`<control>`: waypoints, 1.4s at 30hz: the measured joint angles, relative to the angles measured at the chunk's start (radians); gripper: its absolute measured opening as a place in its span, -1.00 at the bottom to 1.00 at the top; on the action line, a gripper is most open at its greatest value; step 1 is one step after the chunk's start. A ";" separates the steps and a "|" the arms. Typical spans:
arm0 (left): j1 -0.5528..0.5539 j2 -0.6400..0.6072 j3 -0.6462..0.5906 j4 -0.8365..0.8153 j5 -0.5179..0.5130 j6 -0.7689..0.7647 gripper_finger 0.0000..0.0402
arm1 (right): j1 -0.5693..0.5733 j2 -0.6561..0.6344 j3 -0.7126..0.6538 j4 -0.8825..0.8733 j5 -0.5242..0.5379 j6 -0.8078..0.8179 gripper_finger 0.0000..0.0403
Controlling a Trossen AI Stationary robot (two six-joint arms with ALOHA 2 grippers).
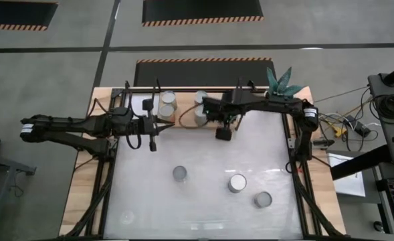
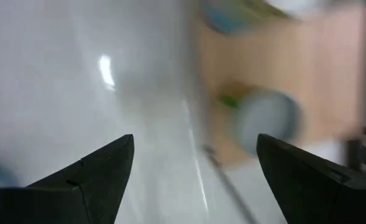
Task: Pick and place cans onto a shelf
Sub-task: Put the canned green peas on the shelf
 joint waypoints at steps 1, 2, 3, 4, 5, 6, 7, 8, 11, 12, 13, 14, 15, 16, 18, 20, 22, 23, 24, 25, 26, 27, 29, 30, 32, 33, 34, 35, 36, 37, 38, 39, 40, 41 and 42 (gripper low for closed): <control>0.000 0.000 0.000 -0.001 0.000 0.000 -1.00 | 0.027 -0.002 -0.007 0.030 -0.031 0.003 0.62; 0.000 0.000 0.000 -0.001 0.000 -0.001 -1.00 | 0.052 -0.002 -0.018 0.068 -0.057 0.003 0.62; 0.000 0.000 0.000 -0.001 0.000 -0.001 -1.00 | 0.080 -0.003 -0.032 0.114 -0.075 0.002 0.62; 0.000 0.000 0.000 -0.001 0.000 -0.001 -1.00 | 0.108 -0.002 -0.047 0.166 -0.081 0.001 0.62; 0.000 0.000 0.000 -0.001 0.000 -0.003 -1.00 | 0.135 0.000 -0.062 0.223 -0.082 -0.003 0.62; 0.000 0.000 0.000 -0.003 0.000 -0.005 -1.00 | 0.161 0.002 -0.079 0.282 -0.083 -0.008 0.62; 0.000 -0.001 0.000 -0.007 0.000 -0.010 -1.00 | 0.184 0.003 -0.100 0.340 -0.083 -0.017 0.62; 0.000 -0.004 0.000 -0.015 0.000 -0.011 -1.00 | 0.206 0.004 -0.123 0.401 -0.084 -0.022 0.62; 0.000 -0.018 0.000 -0.049 0.000 -0.014 -1.00 | 0.254 0.013 -0.192 0.595 -0.083 -0.024 0.62; 0.000 -0.025 0.000 -0.056 0.000 -0.015 -1.00 | 0.264 0.021 -0.207 0.643 -0.083 -0.021 0.62; 0.000 -0.033 0.000 -0.060 0.000 -0.018 -1.00 | 0.270 0.030 -0.216 0.684 -0.083 -0.015 0.62; 0.000 -0.040 0.000 -0.059 0.000 -0.020 -1.00 | 0.274 0.040 -0.217 0.721 -0.083 -0.006 0.62; 0.000 -0.048 0.000 -0.059 0.000 -0.025 -1.00 | 0.276 0.053 -0.216 0.752 -0.083 0.000 0.62; 0.000 -0.053 0.000 -0.059 0.000 -0.026 -1.00 | 0.276 0.067 -0.211 0.771 -0.082 0.003 0.62; 0.000 -0.063 0.000 -0.062 0.000 -0.027 -1.00 | 0.276 0.096 -0.187 0.800 -0.080 0.019 0.62; 0.000 -0.067 0.000 -0.063 0.000 -0.031 -1.00 | 0.276 0.127 -0.149 0.806 -0.080 0.034 0.62; 0.000 -0.068 0.000 -0.069 0.000 -0.034 -1.00 | 0.276 0.157 -0.104 0.809 -0.080 0.050 0.62; 0.000 -0.068 0.000 -0.071 0.000 -0.034 -1.00 | 0.277 0.173 -0.081 0.811 -0.081 0.054 0.62; 0.000 -0.068 0.000 -0.073 0.000 -0.034 -1.00 | 0.281 0.192 -0.060 0.810 -0.080 0.058 0.62; 0.000 -0.067 0.000 -0.075 0.000 -0.034 -1.00 | 0.283 0.212 -0.041 0.809 -0.080 0.060 0.62; 0.000 -0.066 0.000 -0.079 0.000 -0.034 -1.00 | 0.288 0.232 -0.025 0.807 -0.080 0.058 0.62; 0.000 -0.066 0.000 -0.085 0.000 -0.034 -1.00 | 0.293 0.252 -0.014 0.800 -0.082 0.054 0.62; 0.000 -0.066 0.000 -0.096 0.000 -0.033 -1.00 | 0.301 0.290 0.002 0.788 -0.088 0.043 0.62; 0.000 -0.066 0.000 -0.102 -0.001 -0.033 -1.00 | 0.305 0.307 0.010 0.788 -0.089 0.042 0.62; 0.000 -0.066 0.000 -0.108 -0.001 -0.032 -1.00 | 0.307 0.330 0.028 0.780 -0.127 0.042 0.62; 0.000 -0.066 0.000 -0.107 -0.001 -0.031 -1.00 | 0.307 0.340 0.040 0.776 -0.151 0.049 0.62; 0.000 -0.066 0.000 -0.107 -0.001 -0.031 -1.00 | 0.307 0.349 0.052 0.775 -0.172 0.056 0.62; 0.000 -0.066 0.000 -0.107 -0.001 -0.031 -1.00 | 0.307 0.360 0.062 0.772 -0.186 0.062 0.62; 0.000 -0.066 0.000 -0.106 -0.001 -0.031 -1.00 | 0.308 0.369 0.071 0.765 -0.188 0.066 0.62; 0.000 -0.066 0.000 -0.106 -0.001 -0.031 -1.00 | 0.309 0.379 0.082 0.746 -0.187 0.064 0.62; 0.000 -0.066 0.000 -0.105 -0.001 -0.031 -1.00 | 0.309 0.382 0.087 0.722 -0.187 0.056 0.62; 0.000 -0.066 0.000 -0.104 -0.001 -0.031 -1.00 | 0.309 0.384 0.087 0.698 -0.183 0.052 0.62; 0.000 -0.066 0.000 -0.103 -0.001 -0.031 -1.00 | 0.309 0.385 0.088 0.683 -0.180 0.048 0.62; 0.000 -0.066 0.000 -0.103 -0.001 -0.031 -1.00 | 0.309 0.384 0.089 0.672 -0.170 0.044 0.62; 0.000 -0.066 0.000 -0.103 -0.001 -0.031 -1.00 | 0.309 0.380 0.089 0.651 -0.159 0.036 0.62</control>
